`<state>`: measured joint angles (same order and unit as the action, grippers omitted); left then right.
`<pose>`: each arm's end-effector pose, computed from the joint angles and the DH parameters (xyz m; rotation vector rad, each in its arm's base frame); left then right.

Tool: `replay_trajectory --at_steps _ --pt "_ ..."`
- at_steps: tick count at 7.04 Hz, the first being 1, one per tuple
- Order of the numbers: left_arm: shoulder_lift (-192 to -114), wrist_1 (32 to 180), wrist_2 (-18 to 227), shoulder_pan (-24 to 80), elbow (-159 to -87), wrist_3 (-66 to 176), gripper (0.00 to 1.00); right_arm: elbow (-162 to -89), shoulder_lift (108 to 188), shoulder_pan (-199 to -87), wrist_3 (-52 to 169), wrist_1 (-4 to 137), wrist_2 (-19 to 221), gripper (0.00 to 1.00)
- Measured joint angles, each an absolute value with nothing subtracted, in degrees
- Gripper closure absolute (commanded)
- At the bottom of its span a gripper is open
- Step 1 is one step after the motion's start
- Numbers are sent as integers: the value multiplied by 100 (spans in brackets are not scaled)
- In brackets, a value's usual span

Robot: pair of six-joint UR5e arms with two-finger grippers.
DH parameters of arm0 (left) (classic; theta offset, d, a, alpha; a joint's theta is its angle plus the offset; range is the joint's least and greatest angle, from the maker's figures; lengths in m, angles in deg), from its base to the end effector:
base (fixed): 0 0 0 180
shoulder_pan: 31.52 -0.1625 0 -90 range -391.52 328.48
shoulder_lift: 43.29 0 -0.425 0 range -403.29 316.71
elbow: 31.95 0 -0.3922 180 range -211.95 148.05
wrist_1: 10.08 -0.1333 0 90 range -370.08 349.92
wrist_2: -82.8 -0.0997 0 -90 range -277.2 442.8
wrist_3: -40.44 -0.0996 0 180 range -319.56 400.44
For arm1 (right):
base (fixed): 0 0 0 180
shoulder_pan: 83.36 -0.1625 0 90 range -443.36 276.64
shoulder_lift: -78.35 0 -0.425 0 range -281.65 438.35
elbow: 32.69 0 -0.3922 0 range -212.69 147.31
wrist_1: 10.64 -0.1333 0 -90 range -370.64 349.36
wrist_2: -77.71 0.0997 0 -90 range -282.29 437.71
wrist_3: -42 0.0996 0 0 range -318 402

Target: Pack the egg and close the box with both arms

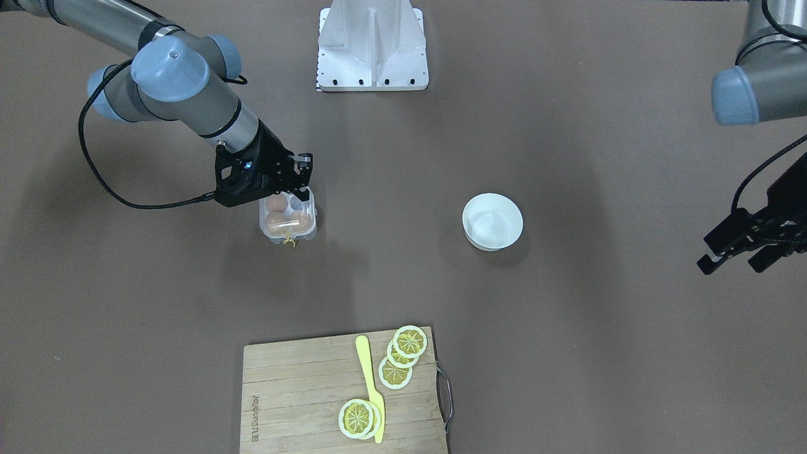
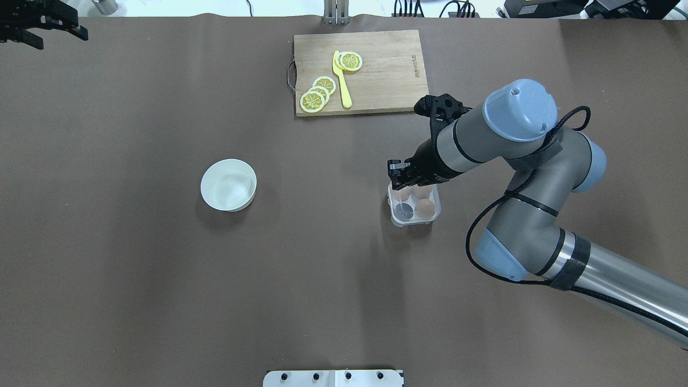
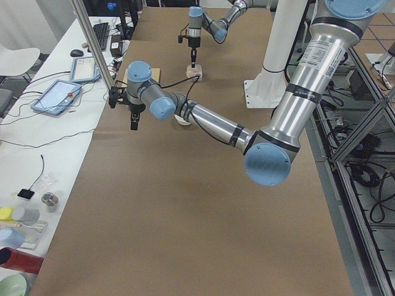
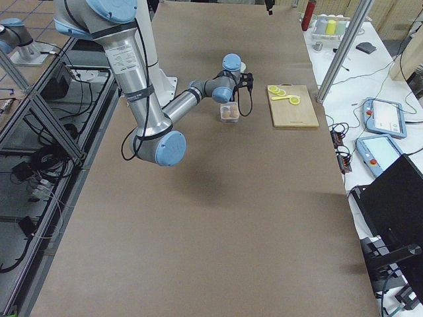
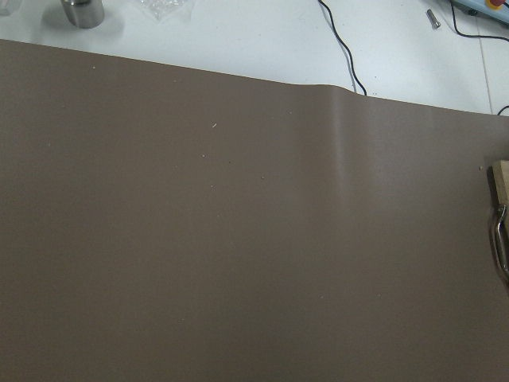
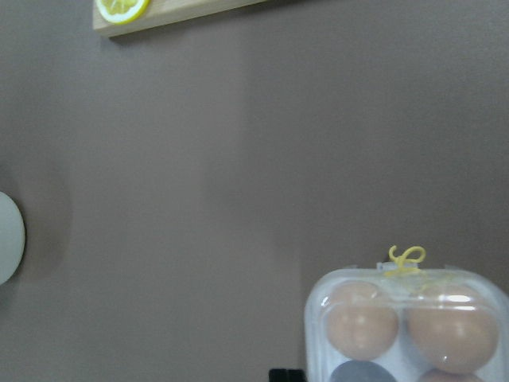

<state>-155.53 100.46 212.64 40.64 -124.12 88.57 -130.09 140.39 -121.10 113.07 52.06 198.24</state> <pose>0.1307 -0.6330 0.3775 0.2718 0.9607 -0.2116 -0.4564 -0.4578 0.2618 0.0850 -1.1610 -0.0008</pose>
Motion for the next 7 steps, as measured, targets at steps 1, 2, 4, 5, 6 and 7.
replay_trajectory --at_steps 1,2,4,5,6,7 --pt "-15548 10040 21268 4114 -12386 8816 3 -13042 13876 -12122 11506 5402 19798 0" --pt "-15514 10015 21268 4216 -12374 8673 3 -13113 13768 -12190 11711 5555 19716 0" --pt "-15298 9671 21253 4494 -12358 7721 3 -13263 13739 -12629 11643 5927 19741 0" --pt "-15198 9240 21236 4705 -12350 6881 3 -13368 13754 -13024 11195 6381 19973 0" --pt "-15120 8915 21233 4981 -12274 6179 3 -13519 13848 -13462 10490 6990 20226 0" --pt "-15004 8784 21258 5278 -12145 5715 3 -13640 14067 -13912 9547 7582 20439 0"
